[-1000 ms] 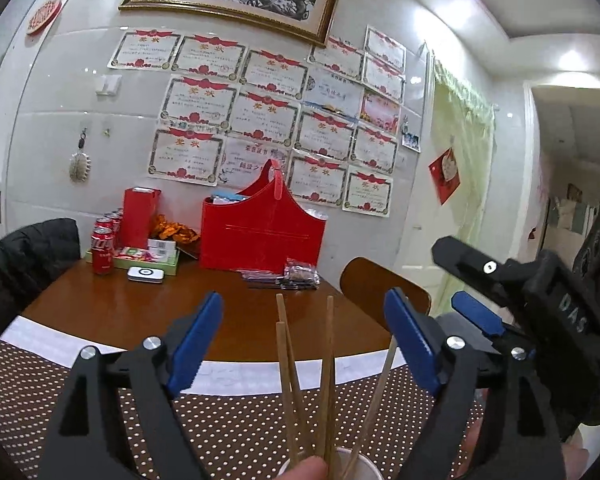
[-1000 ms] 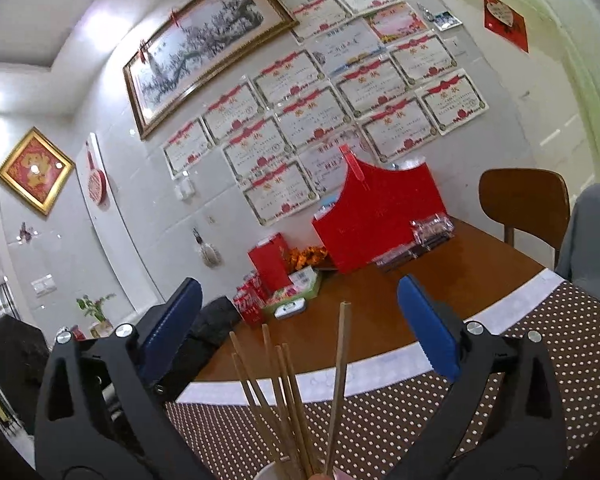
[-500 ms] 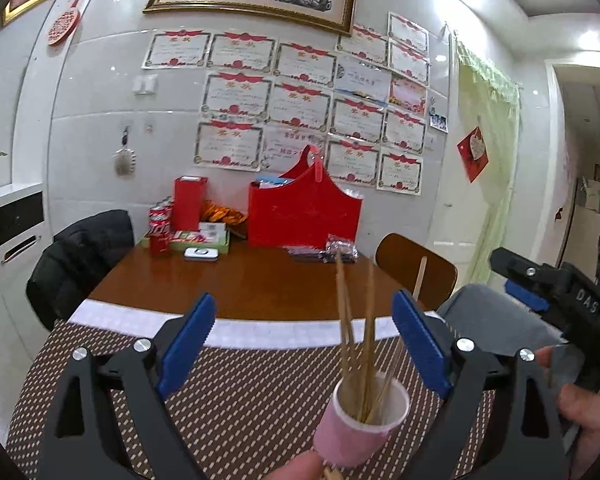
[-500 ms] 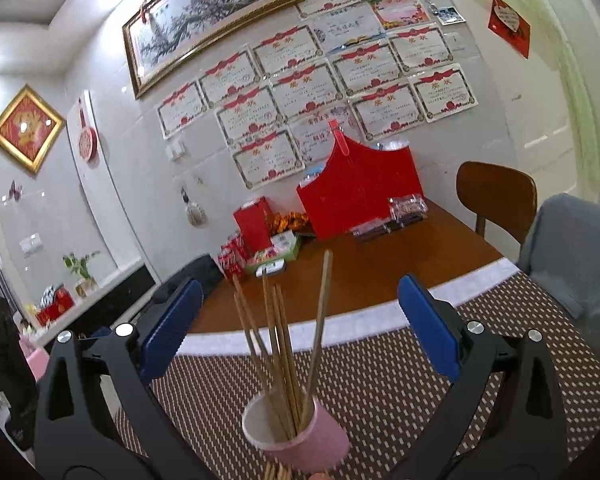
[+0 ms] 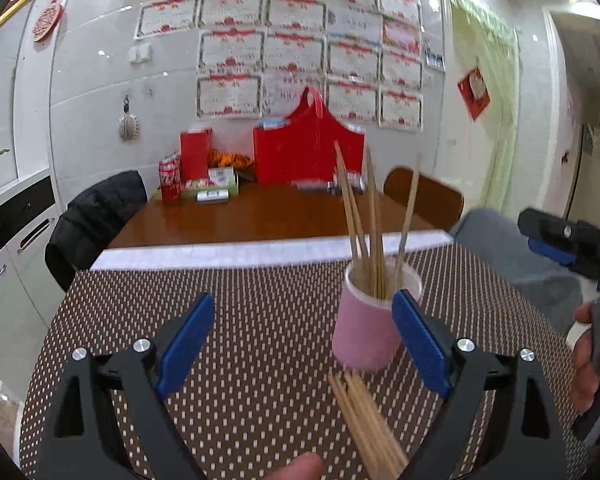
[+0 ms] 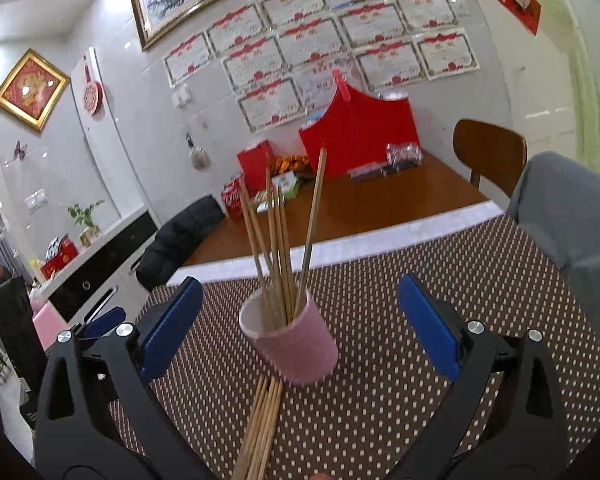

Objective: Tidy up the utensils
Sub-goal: 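Move both open grippers back down over the chopstick pile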

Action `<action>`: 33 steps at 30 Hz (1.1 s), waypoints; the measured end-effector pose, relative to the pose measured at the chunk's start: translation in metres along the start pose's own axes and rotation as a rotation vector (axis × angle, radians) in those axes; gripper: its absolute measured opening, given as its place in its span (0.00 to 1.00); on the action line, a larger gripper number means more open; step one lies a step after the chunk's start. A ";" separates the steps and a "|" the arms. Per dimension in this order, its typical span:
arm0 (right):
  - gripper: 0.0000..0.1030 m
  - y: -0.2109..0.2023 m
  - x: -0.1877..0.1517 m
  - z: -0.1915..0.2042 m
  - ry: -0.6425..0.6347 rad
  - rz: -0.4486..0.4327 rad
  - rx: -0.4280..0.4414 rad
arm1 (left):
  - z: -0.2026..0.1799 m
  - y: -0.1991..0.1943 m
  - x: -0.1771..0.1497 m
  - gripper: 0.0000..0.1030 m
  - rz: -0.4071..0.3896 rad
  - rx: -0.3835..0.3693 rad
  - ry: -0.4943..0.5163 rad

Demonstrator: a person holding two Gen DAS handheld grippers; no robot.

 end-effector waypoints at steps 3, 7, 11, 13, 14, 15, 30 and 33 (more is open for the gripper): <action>0.94 0.003 -0.014 -0.005 0.005 0.037 0.006 | -0.005 0.003 -0.021 0.86 0.057 0.013 0.030; 0.94 0.011 -0.030 -0.015 0.025 0.093 0.004 | -0.012 0.010 -0.052 0.86 0.148 0.012 0.066; 0.94 0.019 -0.040 -0.023 0.028 0.153 -0.002 | -0.019 0.015 -0.081 0.86 0.234 0.009 0.101; 0.94 0.022 -0.045 -0.025 0.025 0.175 -0.011 | -0.023 0.018 -0.095 0.86 0.277 0.007 0.120; 0.94 0.024 -0.048 -0.027 0.026 0.190 -0.011 | -0.025 0.020 -0.103 0.86 0.300 0.003 0.129; 0.94 0.025 -0.049 -0.027 0.025 0.201 -0.010 | -0.027 0.022 -0.111 0.86 0.320 -0.002 0.135; 0.94 0.042 -0.070 -0.026 -0.032 0.316 -0.025 | -0.024 0.034 -0.133 0.87 0.419 -0.030 0.124; 0.94 0.045 -0.073 -0.024 -0.043 0.330 -0.024 | -0.026 0.032 -0.134 0.87 0.424 -0.015 0.105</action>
Point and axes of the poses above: each gripper's, at about its wrist camera, not at the fingertips, and y roughly the way its jaws point, z to its left, x to its top, the point moved 4 cm from there along y, roughly the way its jaws point, and after that the axes turned 4 degrees about y, right-handed, at the moved point
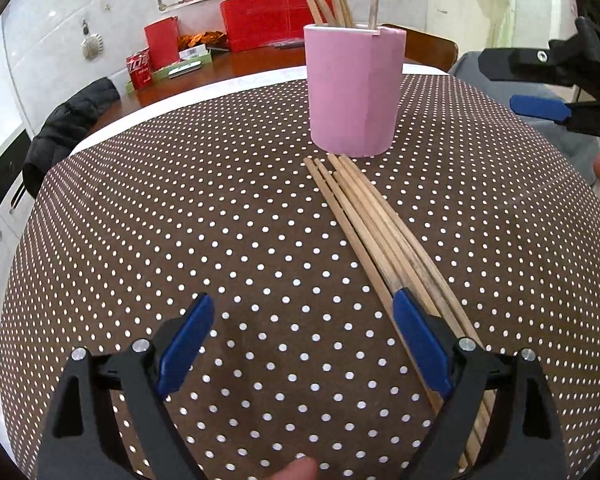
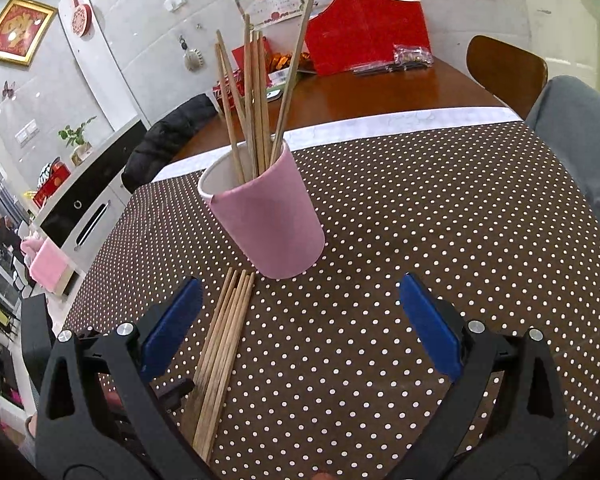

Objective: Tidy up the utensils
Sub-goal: 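Move both open grippers back down over the chopstick pile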

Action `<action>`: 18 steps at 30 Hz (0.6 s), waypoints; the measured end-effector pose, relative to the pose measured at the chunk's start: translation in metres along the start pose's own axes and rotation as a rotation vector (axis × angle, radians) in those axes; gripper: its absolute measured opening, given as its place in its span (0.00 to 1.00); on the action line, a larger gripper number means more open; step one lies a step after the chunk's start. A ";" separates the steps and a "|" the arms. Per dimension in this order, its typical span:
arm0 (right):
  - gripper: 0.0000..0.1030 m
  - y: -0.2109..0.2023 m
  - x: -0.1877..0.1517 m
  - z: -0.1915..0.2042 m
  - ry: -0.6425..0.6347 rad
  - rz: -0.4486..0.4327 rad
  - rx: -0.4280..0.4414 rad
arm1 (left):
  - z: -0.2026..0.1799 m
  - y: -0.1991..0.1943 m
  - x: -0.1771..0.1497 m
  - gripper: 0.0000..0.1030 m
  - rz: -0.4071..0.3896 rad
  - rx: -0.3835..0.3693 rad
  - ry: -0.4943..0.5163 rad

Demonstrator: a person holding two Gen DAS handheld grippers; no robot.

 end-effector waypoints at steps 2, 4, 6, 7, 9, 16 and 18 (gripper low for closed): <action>0.94 0.003 -0.003 0.002 -0.010 0.013 -0.002 | -0.005 0.001 0.000 0.88 0.003 0.016 -0.010; 0.94 0.006 -0.004 0.004 -0.020 0.025 -0.002 | -0.010 0.003 -0.003 0.89 0.029 0.036 0.004; 0.94 0.008 -0.007 0.006 -0.036 0.040 -0.006 | -0.016 -0.001 -0.006 0.89 0.026 0.051 0.005; 0.94 0.009 -0.008 0.008 -0.048 0.048 -0.010 | -0.015 -0.001 -0.006 0.89 0.027 0.049 0.004; 0.94 0.012 -0.012 0.011 -0.088 0.077 -0.026 | -0.012 -0.002 -0.008 0.89 0.033 0.022 -0.017; 0.94 0.040 -0.052 0.024 -0.262 0.281 -0.152 | -0.002 -0.007 -0.016 0.89 0.035 -0.017 -0.011; 0.94 0.043 -0.066 0.030 -0.287 0.309 -0.153 | 0.000 -0.008 -0.018 0.89 0.035 -0.021 -0.009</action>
Point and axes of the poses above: each gripper's, at about its wrist camera, not at the fingertips, and y roughly the way its jaws point, z to its left, x to its top, the point moved 4 cm from there along y, roughly the way its jaws point, and after that the axes turned 4 degrees about y, right-handed, at the moved point
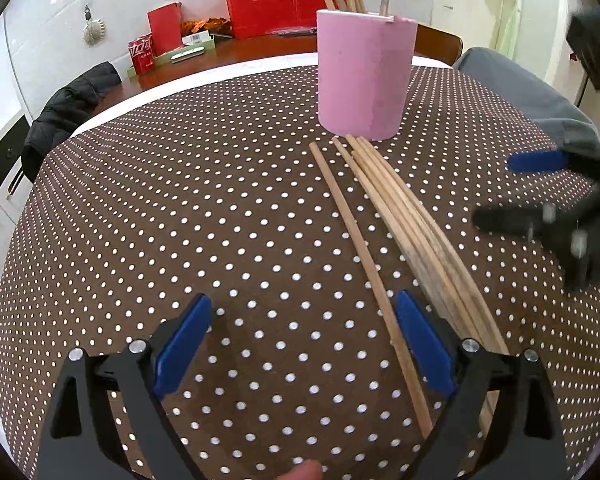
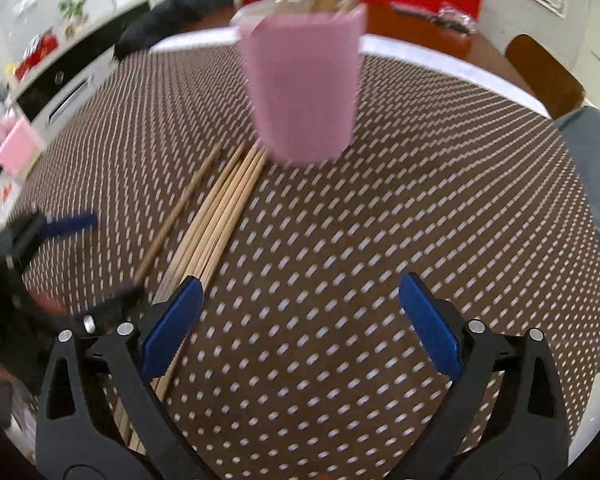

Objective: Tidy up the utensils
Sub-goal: 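Move both open grippers back down over the chopstick pile, then close the right gripper on a chopstick while the left gripper grasps another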

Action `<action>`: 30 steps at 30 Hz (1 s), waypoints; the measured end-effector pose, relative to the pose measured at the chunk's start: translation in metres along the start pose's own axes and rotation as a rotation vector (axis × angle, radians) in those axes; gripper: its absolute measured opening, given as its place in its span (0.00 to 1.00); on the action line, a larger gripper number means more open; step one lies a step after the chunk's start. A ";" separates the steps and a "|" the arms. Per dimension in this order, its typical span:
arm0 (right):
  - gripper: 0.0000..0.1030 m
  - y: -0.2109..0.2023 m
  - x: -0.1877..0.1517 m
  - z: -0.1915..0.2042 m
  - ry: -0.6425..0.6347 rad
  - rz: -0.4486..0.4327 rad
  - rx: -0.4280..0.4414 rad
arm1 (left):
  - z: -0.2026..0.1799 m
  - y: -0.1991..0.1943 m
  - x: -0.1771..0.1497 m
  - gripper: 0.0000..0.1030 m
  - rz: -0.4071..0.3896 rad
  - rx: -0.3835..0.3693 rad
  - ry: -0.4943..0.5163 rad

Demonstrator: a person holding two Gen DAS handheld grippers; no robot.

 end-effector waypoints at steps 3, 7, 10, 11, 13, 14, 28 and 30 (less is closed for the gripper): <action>0.94 0.007 -0.009 0.009 -0.012 0.012 -0.001 | 0.005 -0.001 -0.003 0.89 0.002 -0.006 -0.009; 0.94 0.013 -0.015 0.017 -0.024 0.011 -0.010 | 0.009 0.004 0.002 0.89 0.003 -0.011 -0.010; 0.94 0.010 -0.015 0.021 -0.041 0.014 -0.028 | 0.011 0.004 0.002 0.89 0.003 -0.012 -0.011; 0.94 0.006 -0.015 0.024 -0.048 0.017 -0.033 | 0.011 0.004 0.002 0.89 0.003 -0.012 -0.011; 0.94 0.005 -0.016 0.025 -0.056 0.023 -0.041 | 0.011 0.004 0.002 0.89 0.003 -0.012 -0.011; 0.94 0.003 -0.017 0.025 -0.057 0.024 -0.042 | 0.011 0.004 0.002 0.89 0.003 -0.012 -0.011; 0.94 0.002 -0.021 0.012 -0.036 0.046 -0.049 | 0.015 0.005 0.002 0.89 0.004 -0.007 -0.019; 0.94 0.002 -0.019 0.012 -0.039 0.043 -0.053 | 0.015 0.005 0.002 0.89 0.003 -0.008 -0.020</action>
Point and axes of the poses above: each gripper's, at about its wrist camera, not at the fingertips, and y roughly the way its jaws point, z to its left, x to its top, the point moved 4 cm from there along y, roughly the way its jaws point, and after that the axes turned 4 degrees about y, right-handed, at the moved point
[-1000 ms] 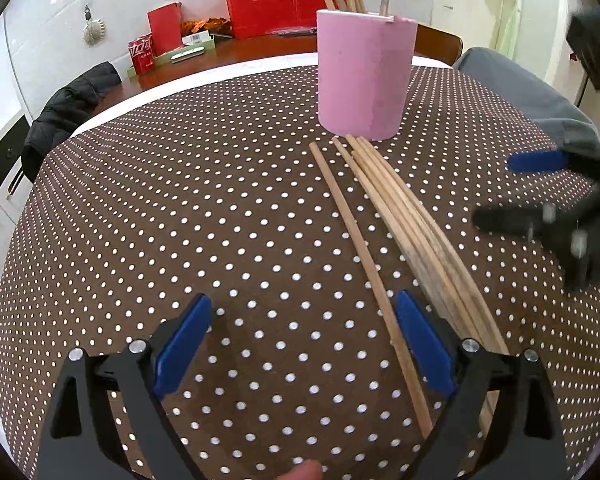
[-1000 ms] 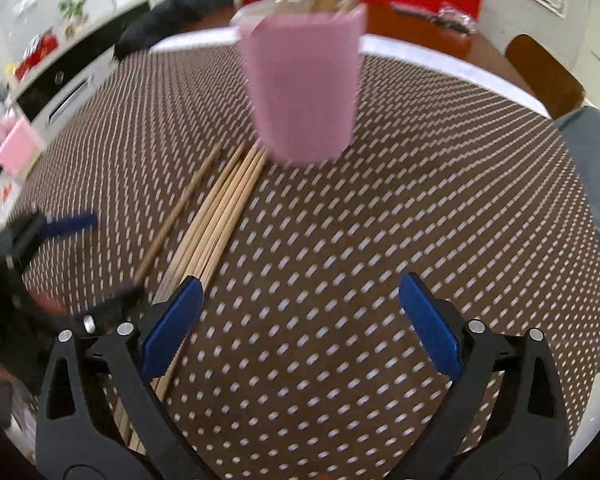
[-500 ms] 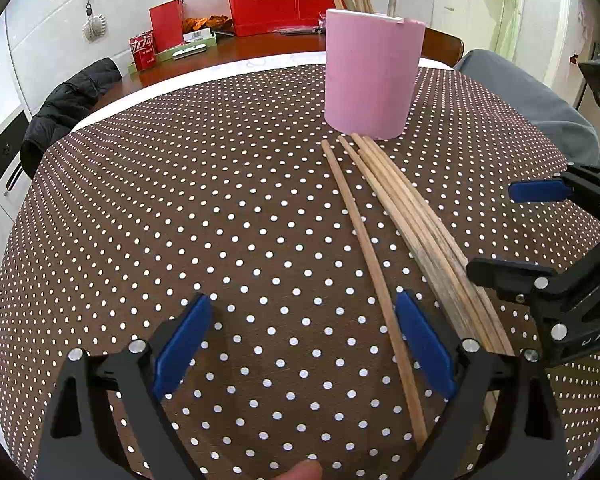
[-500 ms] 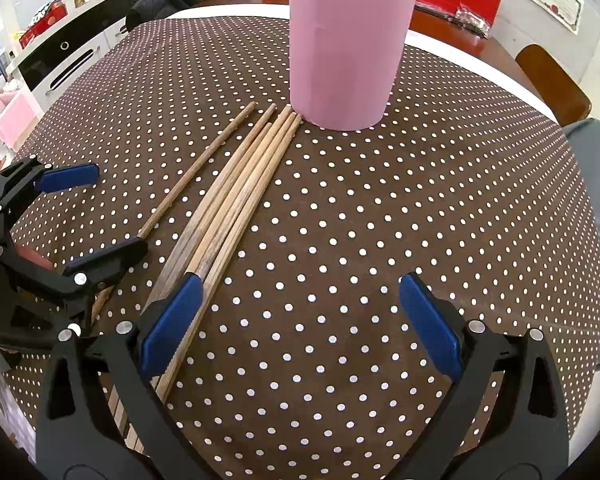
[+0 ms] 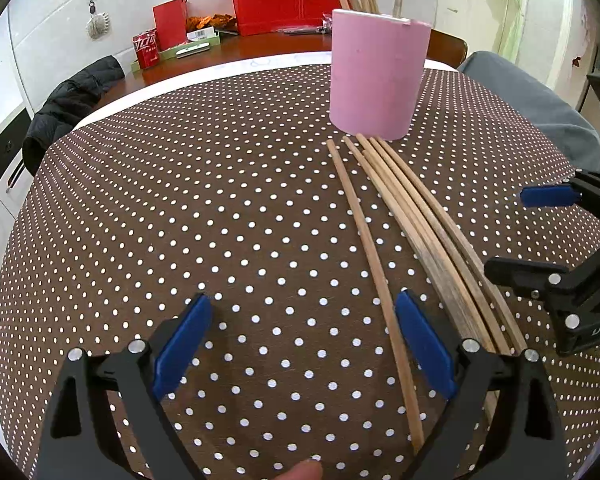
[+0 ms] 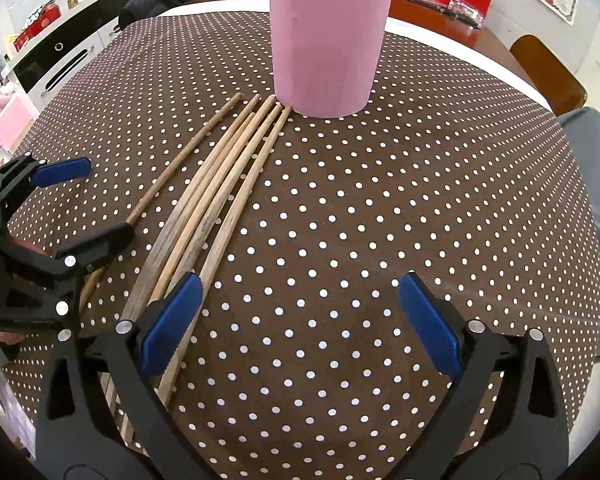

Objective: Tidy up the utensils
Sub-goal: 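Close the right gripper on a chopstick while the left gripper grasps another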

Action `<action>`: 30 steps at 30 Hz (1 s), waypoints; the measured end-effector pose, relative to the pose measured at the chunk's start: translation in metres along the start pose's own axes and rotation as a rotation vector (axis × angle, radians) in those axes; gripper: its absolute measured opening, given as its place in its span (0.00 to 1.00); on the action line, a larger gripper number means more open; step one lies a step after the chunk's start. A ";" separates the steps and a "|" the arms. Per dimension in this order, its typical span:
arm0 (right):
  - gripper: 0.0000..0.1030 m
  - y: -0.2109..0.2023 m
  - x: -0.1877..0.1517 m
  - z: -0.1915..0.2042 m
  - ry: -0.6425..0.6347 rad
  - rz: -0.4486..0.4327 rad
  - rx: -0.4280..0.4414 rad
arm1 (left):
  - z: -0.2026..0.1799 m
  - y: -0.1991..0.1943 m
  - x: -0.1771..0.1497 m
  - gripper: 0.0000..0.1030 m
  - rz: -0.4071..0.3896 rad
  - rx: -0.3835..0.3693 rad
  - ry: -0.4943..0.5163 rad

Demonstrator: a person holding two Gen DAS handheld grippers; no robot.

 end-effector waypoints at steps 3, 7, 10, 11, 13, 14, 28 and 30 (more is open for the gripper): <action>0.93 0.004 0.008 0.009 0.000 -0.005 -0.002 | 0.000 0.000 0.000 0.89 0.000 0.000 0.000; 0.91 0.012 0.013 0.016 0.002 -0.006 0.001 | 0.001 0.000 0.000 0.89 0.000 -0.001 0.000; 0.84 0.010 0.011 0.014 -0.013 -0.010 0.002 | 0.001 0.000 0.000 0.89 0.000 -0.001 0.000; 0.82 0.008 0.009 0.013 -0.014 -0.009 0.005 | 0.001 0.000 0.000 0.89 0.000 -0.001 0.000; 0.71 0.004 0.007 0.007 -0.007 -0.008 0.004 | 0.001 0.000 0.000 0.89 0.000 -0.001 0.000; 0.70 0.003 0.007 0.006 -0.002 -0.010 0.002 | 0.001 0.000 0.000 0.90 0.000 -0.001 0.000; 0.06 0.011 0.026 0.016 -0.018 -0.064 0.029 | -0.006 0.021 0.045 0.48 0.074 -0.054 0.069; 0.05 0.010 0.025 0.013 -0.003 -0.073 0.046 | -0.012 0.019 0.048 0.08 0.069 -0.049 0.100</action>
Point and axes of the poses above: each gripper's, at about its wrist camera, not at the fingertips, and y roughly the way its jaws point, z to its left, x to its top, the point moved 4 cm from there along y, roughly the way its jaws point, and after that the axes turned 4 degrees about y, right-handed, at the moved point
